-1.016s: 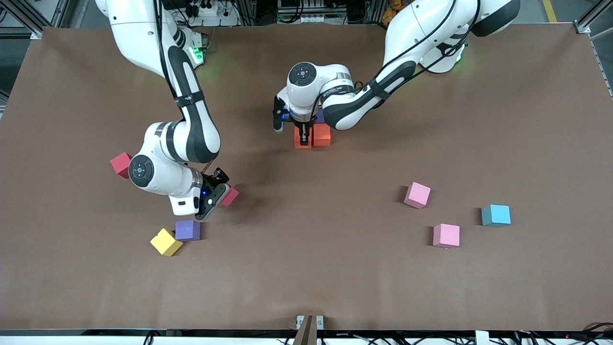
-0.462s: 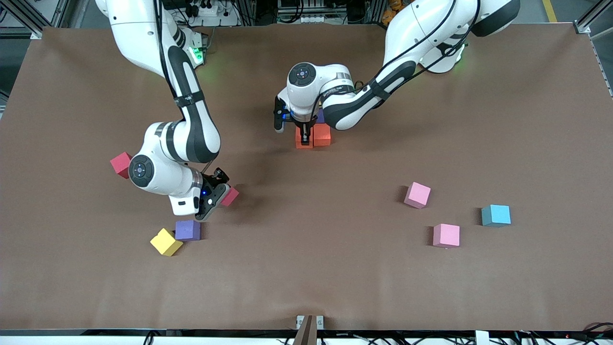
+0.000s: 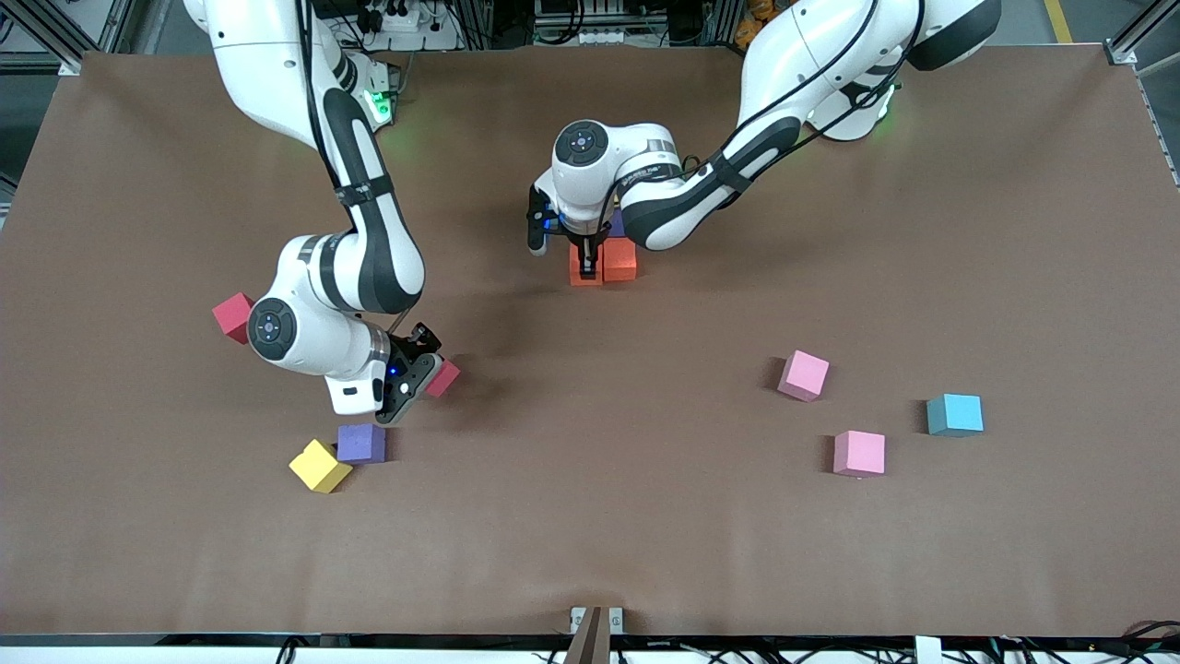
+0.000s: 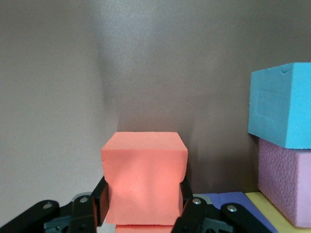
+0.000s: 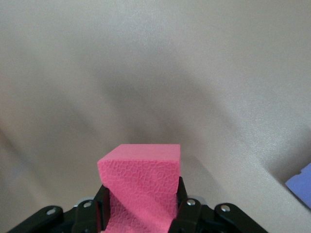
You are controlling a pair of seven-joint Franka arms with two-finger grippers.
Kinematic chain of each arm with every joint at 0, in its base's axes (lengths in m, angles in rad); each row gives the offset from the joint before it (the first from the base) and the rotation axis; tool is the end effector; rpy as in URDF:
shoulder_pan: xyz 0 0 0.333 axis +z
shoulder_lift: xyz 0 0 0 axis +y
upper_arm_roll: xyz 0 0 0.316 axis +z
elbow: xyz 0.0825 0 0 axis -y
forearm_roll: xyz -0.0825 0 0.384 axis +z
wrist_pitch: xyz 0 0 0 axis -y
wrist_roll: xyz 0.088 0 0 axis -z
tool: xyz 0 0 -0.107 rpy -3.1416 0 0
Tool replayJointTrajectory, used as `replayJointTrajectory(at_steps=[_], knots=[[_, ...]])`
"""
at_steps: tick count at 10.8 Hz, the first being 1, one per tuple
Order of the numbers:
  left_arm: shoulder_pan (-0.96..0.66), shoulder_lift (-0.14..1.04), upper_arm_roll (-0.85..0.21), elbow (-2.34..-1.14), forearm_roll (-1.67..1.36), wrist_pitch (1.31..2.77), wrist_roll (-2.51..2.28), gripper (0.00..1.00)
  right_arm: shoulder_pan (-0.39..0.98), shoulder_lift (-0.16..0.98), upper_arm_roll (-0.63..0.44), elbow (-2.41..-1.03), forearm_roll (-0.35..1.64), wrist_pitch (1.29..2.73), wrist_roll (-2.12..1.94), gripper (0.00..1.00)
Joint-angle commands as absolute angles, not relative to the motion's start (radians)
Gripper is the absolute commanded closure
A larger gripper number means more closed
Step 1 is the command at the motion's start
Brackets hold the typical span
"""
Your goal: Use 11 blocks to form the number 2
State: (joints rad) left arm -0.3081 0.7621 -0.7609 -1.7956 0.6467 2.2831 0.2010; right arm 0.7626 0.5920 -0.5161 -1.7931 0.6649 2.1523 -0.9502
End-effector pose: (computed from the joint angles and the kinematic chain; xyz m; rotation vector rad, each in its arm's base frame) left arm 0.3576 -0.5402 0.2138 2.2036 -2.2082 -0.0111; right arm 0.6088 0.2046 0.2446 -2.6227 -1.1771 0.0317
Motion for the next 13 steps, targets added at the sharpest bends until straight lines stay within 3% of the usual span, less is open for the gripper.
replayJointTrajectory(at_steps=[1, 3, 4, 5, 6, 13], knots=[[-0.299, 0.736, -0.767, -1.816, 0.635, 2.26, 0.212, 0.68, 0.77, 0.577, -0.518, -1.807, 0.683, 2.155, -0.945, 0.67], [-0.299, 0.738, -0.772, -1.816, 0.634, 2.258, 0.212, 0.66, 0.772, 0.577, -0.517, -1.805, 0.684, 2.155, -0.945, 0.67], [-0.299, 0.738, -0.772, -1.816, 0.634, 2.257, 0.21, 0.47, 0.775, 0.577, -0.517, -1.805, 0.683, 2.155, -0.946, 0.67], [-0.298, 0.739, -0.772, -1.815, 0.634, 2.256, 0.21, 0.35, 0.782, 0.577, -0.517, -1.805, 0.684, 2.157, -0.945, 0.67], [-0.299, 0.739, -0.772, -1.815, 0.634, 2.256, 0.21, 0.0, 0.791, 0.577, -0.517, -1.804, 0.684, 2.157, -0.943, 0.67], [-0.298, 0.73, -0.773, -1.813, 0.634, 2.256, 0.216, 0.0, 0.784, 0.577, -0.517, -1.802, 0.684, 2.155, -0.954, 0.67]])
